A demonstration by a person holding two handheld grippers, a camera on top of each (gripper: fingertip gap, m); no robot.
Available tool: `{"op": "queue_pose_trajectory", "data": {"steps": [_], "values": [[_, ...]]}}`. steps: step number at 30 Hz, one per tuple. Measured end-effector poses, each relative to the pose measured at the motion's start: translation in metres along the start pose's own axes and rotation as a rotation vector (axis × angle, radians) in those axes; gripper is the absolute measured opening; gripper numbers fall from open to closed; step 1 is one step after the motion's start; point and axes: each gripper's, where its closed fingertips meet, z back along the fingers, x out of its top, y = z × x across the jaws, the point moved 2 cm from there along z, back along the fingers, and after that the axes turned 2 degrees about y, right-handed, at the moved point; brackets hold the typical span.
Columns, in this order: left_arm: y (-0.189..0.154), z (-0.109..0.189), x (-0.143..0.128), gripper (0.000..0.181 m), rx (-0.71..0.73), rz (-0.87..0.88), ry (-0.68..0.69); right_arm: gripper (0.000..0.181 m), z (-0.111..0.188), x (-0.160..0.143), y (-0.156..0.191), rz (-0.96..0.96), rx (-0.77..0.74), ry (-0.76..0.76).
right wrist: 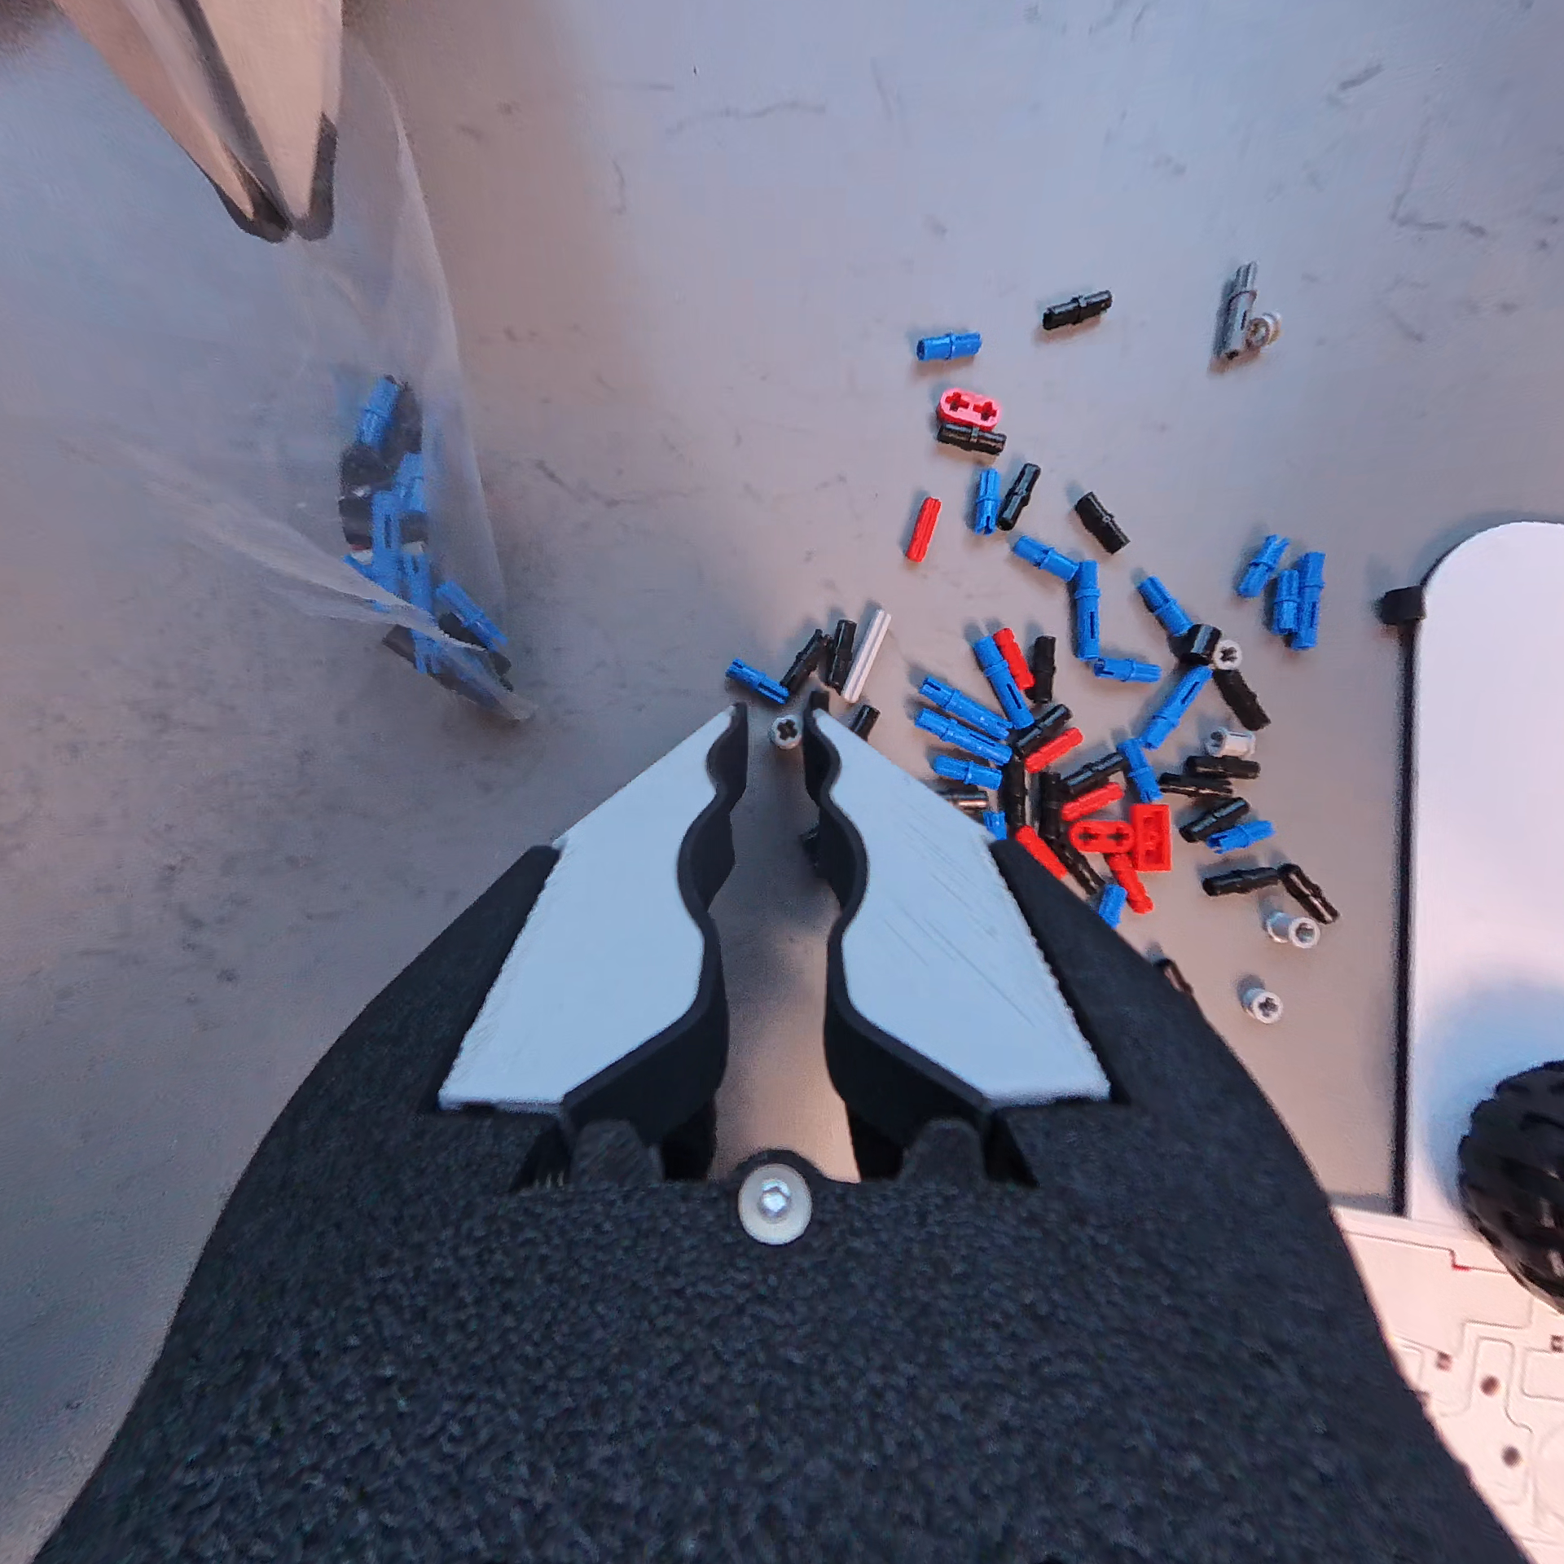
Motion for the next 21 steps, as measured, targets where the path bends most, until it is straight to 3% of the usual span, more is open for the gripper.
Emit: {"op": "queue_pose_trajectory", "data": {"steps": [9,16,21], "values": [[0.000,0.001,-0.001,0.000,-0.001,0.000,0.001,0.005,0.004,0.003,-0.001,0.022,-0.025,0.012],[-0.001,-0.001,0.000,0.000,-0.009,0.002,0.000,0.005,0.080,0.089,0.027,0.102,0.020,-0.356],[-0.001,0.000,0.000,0.000,-0.006,0.001,0.001,0.005,0.090,0.117,0.053,0.212,0.043,-0.358]]}}
